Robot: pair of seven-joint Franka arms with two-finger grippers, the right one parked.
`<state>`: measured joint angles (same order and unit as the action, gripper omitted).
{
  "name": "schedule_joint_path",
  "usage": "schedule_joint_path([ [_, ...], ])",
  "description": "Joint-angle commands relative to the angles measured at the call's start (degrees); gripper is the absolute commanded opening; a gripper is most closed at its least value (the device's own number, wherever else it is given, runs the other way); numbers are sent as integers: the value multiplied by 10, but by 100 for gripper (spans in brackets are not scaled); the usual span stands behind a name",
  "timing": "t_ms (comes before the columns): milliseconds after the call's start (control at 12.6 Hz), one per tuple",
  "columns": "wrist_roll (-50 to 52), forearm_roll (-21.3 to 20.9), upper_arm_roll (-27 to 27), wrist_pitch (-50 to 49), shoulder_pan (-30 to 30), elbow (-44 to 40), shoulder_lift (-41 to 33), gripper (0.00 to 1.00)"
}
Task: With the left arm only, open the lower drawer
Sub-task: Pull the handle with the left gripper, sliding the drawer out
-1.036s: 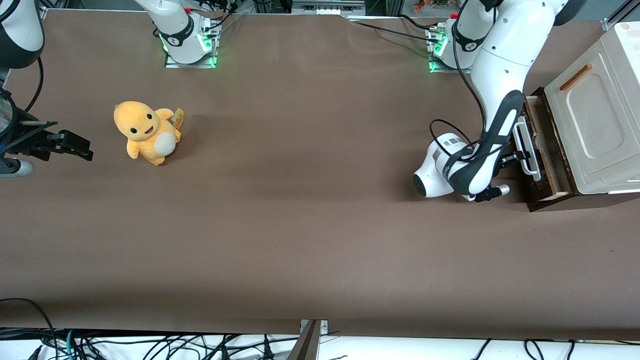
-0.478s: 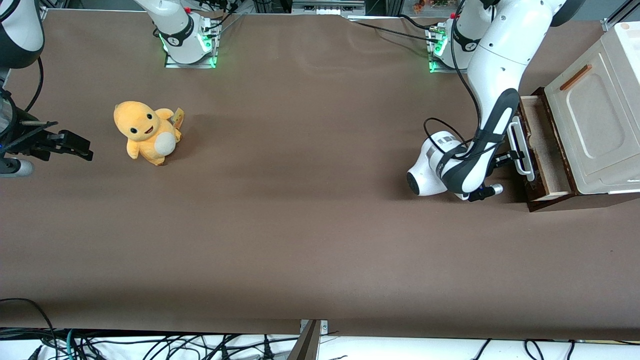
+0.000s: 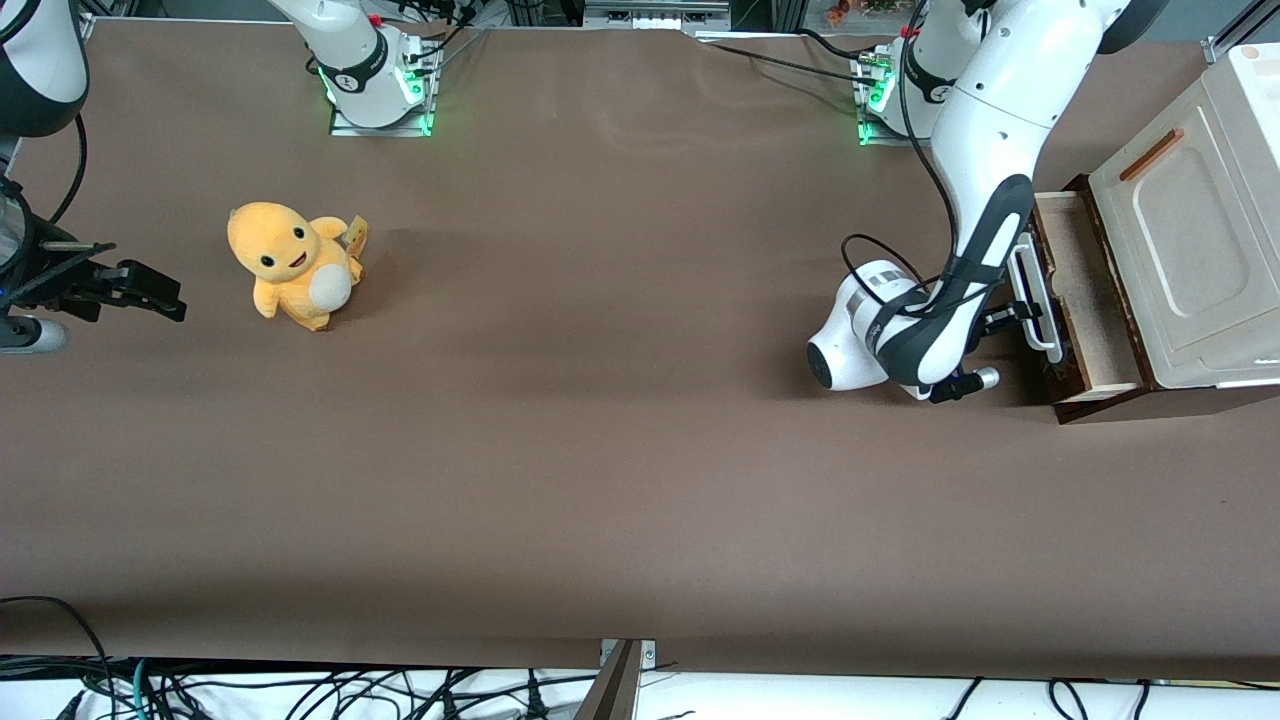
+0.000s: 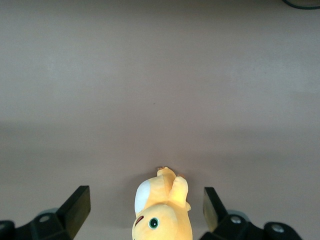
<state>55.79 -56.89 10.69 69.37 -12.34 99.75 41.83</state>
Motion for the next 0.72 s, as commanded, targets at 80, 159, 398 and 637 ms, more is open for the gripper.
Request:
schedule_joint_path([
  [80, -18, 19, 4, -24, -8, -16, -4, 9],
  [159, -18, 23, 5, -27, -9, -26, -4, 9],
  [398, -18, 30, 6, -35, -11, -30, -3, 9],
  [637, -18, 31, 6, -35, -11, -31, -3, 9],
])
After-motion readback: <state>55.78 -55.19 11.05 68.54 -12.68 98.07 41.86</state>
